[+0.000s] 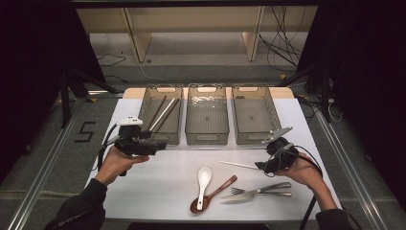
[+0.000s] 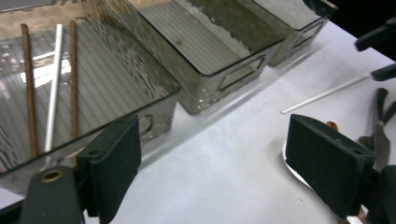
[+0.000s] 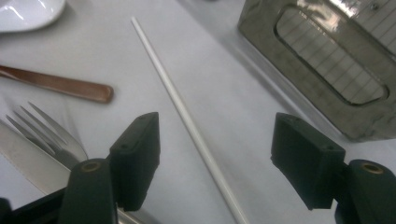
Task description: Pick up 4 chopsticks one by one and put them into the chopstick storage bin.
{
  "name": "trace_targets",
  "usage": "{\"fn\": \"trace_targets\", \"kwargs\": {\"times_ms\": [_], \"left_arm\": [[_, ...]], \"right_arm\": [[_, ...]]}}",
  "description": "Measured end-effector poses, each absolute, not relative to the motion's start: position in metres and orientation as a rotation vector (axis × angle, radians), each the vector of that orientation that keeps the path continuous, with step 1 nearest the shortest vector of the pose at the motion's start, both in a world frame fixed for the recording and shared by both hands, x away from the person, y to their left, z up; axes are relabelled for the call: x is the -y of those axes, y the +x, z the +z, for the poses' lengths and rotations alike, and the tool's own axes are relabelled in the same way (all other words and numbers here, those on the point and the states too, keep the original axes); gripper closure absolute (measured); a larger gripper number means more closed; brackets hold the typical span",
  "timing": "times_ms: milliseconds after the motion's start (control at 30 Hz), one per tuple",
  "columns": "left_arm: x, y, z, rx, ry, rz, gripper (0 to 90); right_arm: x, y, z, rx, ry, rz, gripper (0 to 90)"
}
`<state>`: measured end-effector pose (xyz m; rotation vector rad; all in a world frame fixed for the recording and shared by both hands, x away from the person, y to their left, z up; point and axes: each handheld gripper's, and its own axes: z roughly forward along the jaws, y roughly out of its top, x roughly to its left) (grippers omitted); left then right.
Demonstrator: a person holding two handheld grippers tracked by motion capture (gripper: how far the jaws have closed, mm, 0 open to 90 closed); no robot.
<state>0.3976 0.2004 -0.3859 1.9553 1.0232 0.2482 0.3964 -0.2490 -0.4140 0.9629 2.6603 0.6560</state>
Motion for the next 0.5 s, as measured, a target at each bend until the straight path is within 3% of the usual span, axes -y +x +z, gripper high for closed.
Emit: {"fn": "trace_targets", "kwargs": {"times_ms": [500], "left_arm": [[-0.193, 0.366, -0.394, -0.948, 1.995, 0.303, 16.6]], "right_arm": [[0.254, 0.408, -0.433, -2.795, 0.959, 0.327, 51.8]]}}
